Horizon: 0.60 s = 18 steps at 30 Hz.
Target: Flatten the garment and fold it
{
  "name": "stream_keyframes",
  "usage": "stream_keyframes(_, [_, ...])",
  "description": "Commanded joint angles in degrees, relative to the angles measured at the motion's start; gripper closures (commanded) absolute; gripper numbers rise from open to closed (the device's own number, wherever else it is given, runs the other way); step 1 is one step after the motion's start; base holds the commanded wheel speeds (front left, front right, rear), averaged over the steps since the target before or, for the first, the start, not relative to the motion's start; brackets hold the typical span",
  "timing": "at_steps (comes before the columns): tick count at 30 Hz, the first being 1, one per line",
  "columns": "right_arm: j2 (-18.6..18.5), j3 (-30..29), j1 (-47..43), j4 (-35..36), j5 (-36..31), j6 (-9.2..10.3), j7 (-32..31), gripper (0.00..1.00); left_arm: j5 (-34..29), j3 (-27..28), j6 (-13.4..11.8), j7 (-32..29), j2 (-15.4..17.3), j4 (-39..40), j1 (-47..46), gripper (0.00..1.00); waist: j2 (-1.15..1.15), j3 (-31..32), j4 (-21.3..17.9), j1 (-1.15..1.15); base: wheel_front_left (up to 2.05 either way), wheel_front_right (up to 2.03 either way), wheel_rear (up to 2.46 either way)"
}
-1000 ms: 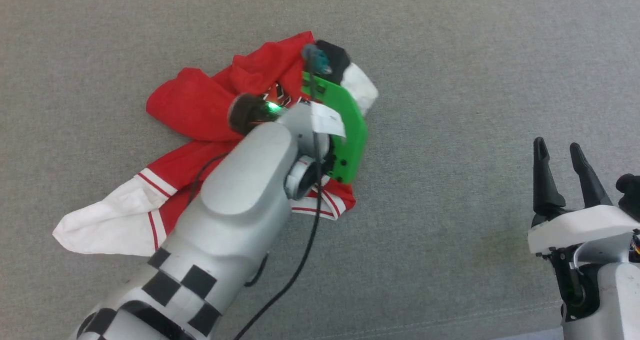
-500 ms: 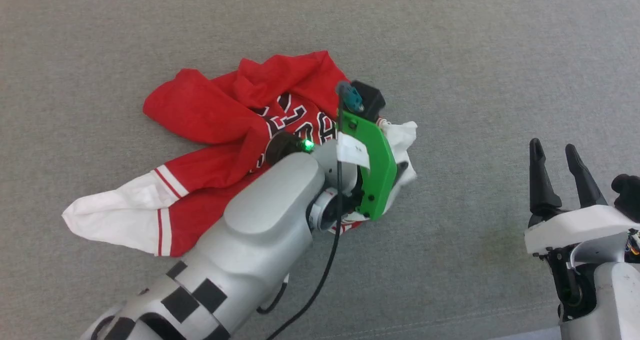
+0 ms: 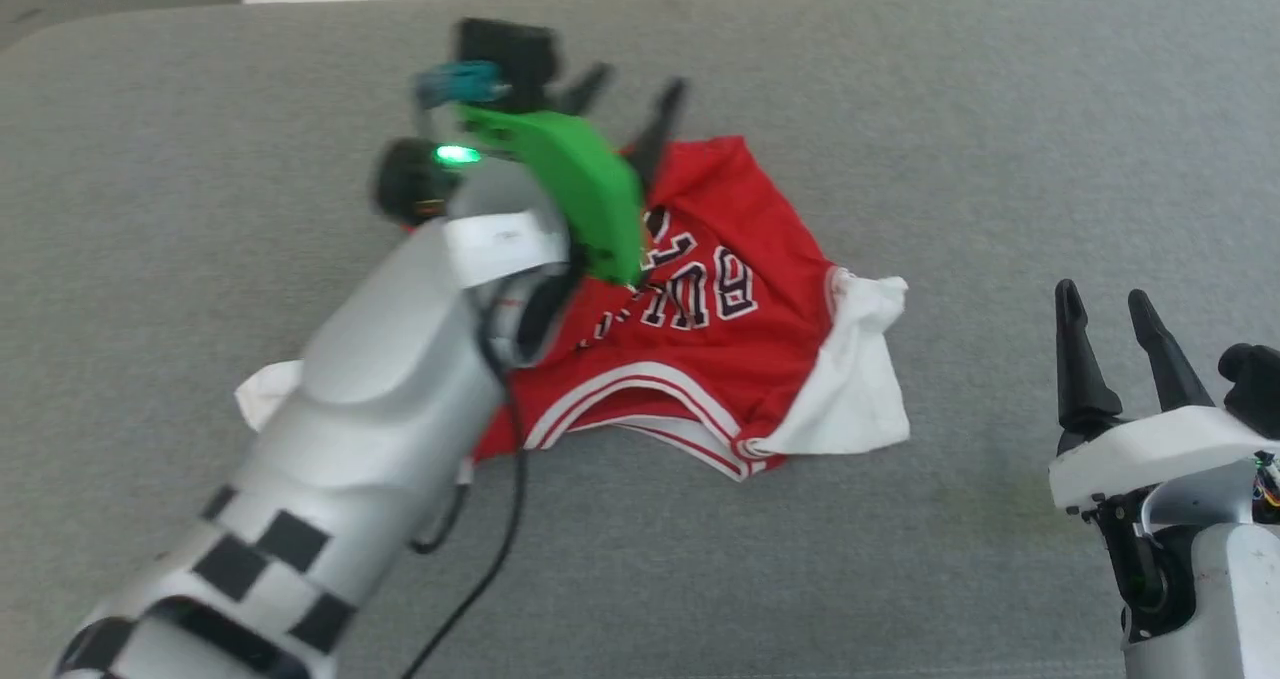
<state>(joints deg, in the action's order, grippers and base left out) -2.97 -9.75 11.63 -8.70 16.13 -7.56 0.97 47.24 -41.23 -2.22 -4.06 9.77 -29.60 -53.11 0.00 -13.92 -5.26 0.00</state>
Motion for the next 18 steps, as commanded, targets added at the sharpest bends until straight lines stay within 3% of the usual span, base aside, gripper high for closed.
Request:
stream_keyframes(1, [0.03, 0.00, -0.56, 0.45, -0.45, 0.08, -0.41, 0.00, -1.50, 0.74, -0.64, 2.81, 1.87, 0.44, 1.73, 0.00, 0.00, 2.19, 2.45, 0.00, 0.00, 0.00, 0.00])
stream_keyframes(11, [0.05, -0.49, -2.41, 1.99, -1.11, 0.08, -2.29, 0.00, -2.10, 8.02, -6.54, 15.87, 13.25, 6.23, 15.82, 0.00, 0.00, 4.84, 5.37, 0.00, 0.00, 0.00, 0.00])
stream_keyframes(18, [0.07, -0.75, -3.94, 2.56, -1.27, 0.08, -3.70, 0.00, -1.64, 13.61, -11.31, 18.52, 18.90, 14.75, 29.16, 0.00, 0.00, 5.69, 5.89, 0.00, 0.00, 0.00, 0.00])
